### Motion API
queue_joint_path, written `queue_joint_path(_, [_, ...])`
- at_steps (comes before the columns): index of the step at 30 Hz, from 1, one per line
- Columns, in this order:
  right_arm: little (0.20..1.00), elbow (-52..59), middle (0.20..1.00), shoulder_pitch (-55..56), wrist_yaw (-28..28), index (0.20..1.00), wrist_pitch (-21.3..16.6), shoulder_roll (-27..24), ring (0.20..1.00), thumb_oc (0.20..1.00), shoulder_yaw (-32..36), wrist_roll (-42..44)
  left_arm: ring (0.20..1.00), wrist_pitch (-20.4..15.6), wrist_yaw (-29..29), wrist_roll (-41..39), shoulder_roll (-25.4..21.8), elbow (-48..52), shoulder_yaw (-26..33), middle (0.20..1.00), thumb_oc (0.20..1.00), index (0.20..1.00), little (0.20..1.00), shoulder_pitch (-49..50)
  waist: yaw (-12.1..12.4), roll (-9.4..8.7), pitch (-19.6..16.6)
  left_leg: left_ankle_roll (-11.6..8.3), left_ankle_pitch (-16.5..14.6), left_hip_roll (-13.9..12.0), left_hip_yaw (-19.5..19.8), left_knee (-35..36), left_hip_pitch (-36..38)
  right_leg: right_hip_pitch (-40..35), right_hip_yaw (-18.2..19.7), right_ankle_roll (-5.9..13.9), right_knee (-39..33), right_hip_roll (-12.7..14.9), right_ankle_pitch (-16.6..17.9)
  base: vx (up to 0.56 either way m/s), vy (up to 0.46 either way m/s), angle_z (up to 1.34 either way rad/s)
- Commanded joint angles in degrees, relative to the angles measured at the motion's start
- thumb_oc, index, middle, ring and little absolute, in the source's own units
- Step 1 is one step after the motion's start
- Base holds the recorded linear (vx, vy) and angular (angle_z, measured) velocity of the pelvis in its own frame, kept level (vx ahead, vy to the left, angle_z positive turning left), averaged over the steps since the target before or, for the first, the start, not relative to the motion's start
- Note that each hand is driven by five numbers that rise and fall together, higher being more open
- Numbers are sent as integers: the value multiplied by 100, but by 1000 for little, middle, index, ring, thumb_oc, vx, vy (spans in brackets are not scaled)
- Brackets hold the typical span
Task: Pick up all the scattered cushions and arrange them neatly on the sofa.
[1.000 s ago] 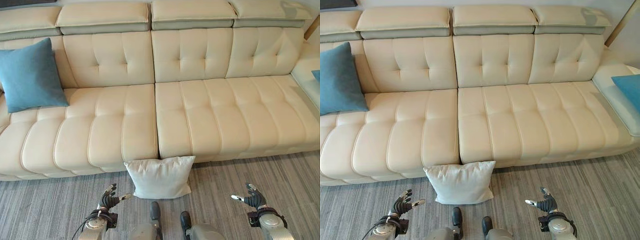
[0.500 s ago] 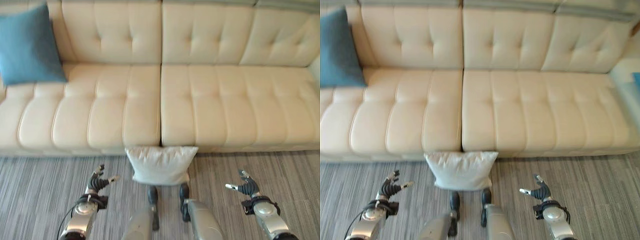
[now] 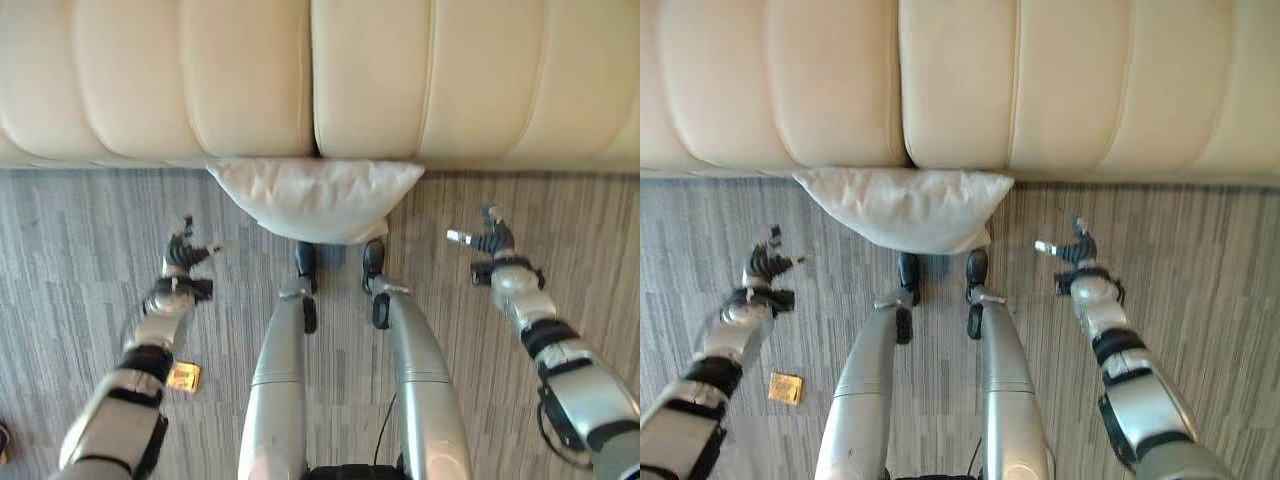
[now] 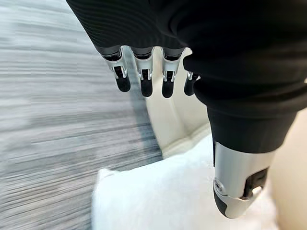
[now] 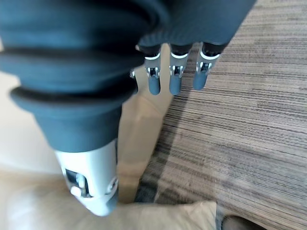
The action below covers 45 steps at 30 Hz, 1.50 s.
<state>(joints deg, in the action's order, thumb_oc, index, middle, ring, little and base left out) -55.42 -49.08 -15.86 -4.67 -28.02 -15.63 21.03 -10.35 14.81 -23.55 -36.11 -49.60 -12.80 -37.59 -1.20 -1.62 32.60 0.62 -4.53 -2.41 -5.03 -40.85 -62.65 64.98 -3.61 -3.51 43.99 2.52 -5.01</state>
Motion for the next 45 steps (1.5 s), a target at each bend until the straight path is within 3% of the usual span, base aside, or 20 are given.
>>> queue_joint_path(1, [1000,19,1000,258,-180,1000,-178,116,1000,1000,-252,513,1000,-171,181,-190,-19,-85,8,1000,1000,1000,1000,207,-45,135,-737,-88,-789,84,-64,-375,-164,188,168,584,144,133,-594,6,21,-15])
queue_joint_path(8, [1000,116,1000,-1382,-422,1000,-475,899,1000,1000,-975,1029,1000,-187,441,-351,81,-417,-845,1000,1000,1000,1000,-1506,37,253,-679,30,-995,189,-54,-1218,-1070,1022,185,510,913,144,-777,4,10,1])
queue_joint_path(9, [555,212,555,-1485,-447,555,-559,1044,555,555,-1025,1118,1000,-234,489,-369,177,-298,-907,1000,1000,1000,1000,-1633,69,280,-682,50,-999,223,-45,-1228,-1100,1048,173,512,950,165,-786,17,12,5])
queue_joint_path(10, [200,353,200,-1564,-464,200,-630,1164,200,200,-1085,1140,542,-281,513,-371,251,-193,-979,542,542,542,542,-1720,87,305,-692,57,-993,248,-46,-1202,-1088,1043,167,513,947,170,-793,16,6,9])
queue_joint_path(11, [200,574,200,-1613,-511,200,-690,1275,200,200,-1130,1096,200,-355,558,-363,355,-1,-1014,200,200,200,200,-1771,106,334,-712,61,-972,291,-40,-1134,-1039,1002,158,509,918,197,-806,5,-1,10])
queue_joint_path(18, [200,1754,200,-1218,-507,200,-942,1294,200,200,-1137,528,200,-643,665,54,786,1469,-1101,200,200,200,200,-1477,119,310,-868,59,-788,412,45,-361,-368,397,148,587,336,252,-655,-21,35,16])
queue_joint_path(25, [200,3305,200,466,-192,200,-907,1037,200,200,-803,-191,200,-663,460,452,1042,3006,-682,200,200,200,200,-3,37,143,-999,-10,-600,416,5,838,1141,-1045,116,805,-870,246,-243,-6,56,-5])
queue_joint_path(26, [200,3662,200,975,-41,200,-950,1014,200,200,-696,-222,200,-690,400,453,1119,3317,-529,200,200,200,200,383,17,90,-1049,-41,-545,408,-8,1110,1505,-1395,83,862,-1144,257,-154,25,53,-17])
queue_joint_path(27, [200,4172,200,1768,195,200,-964,1024,200,200,-544,-277,200,-663,256,541,1215,3653,-343,200,200,200,200,1056,-40,-11,-1125,-2,-348,410,-70,1540,2078,-1901,56,904,-1587,281,148,80,67,-24])
queue_joint_path(31, [200,5188,200,3066,694,200,-1004,746,200,200,-227,-514,200,-632,-6,801,1183,4275,54,200,200,200,200,2237,-110,-152,-1264,1,-249,417,-133,2359,3482,-3198,68,1036,-2298,204,296,168,39,-34])
queue_joint_path(38, [200,6416,200,4635,1290,200,-1048,314,200,200,557,-570,200,-631,-357,982,1036,4979,607,200,200,200,200,3588,-291,-144,-2010,-65,-26,317,-296,3415,5116,-4765,128,1063,-3192,31,302,217,-11,-24])
queue_joint_path(45, [200,6793,200,5088,1492,200,-990,258,200,200,771,-623,200,-548,-551,913,1138,5265,680,200,200,200,200,4125,-378,-137,-2404,-159,-182,252,-344,3476,5895,-5663,247,941,-3545,-154,108,189,-104,-7])
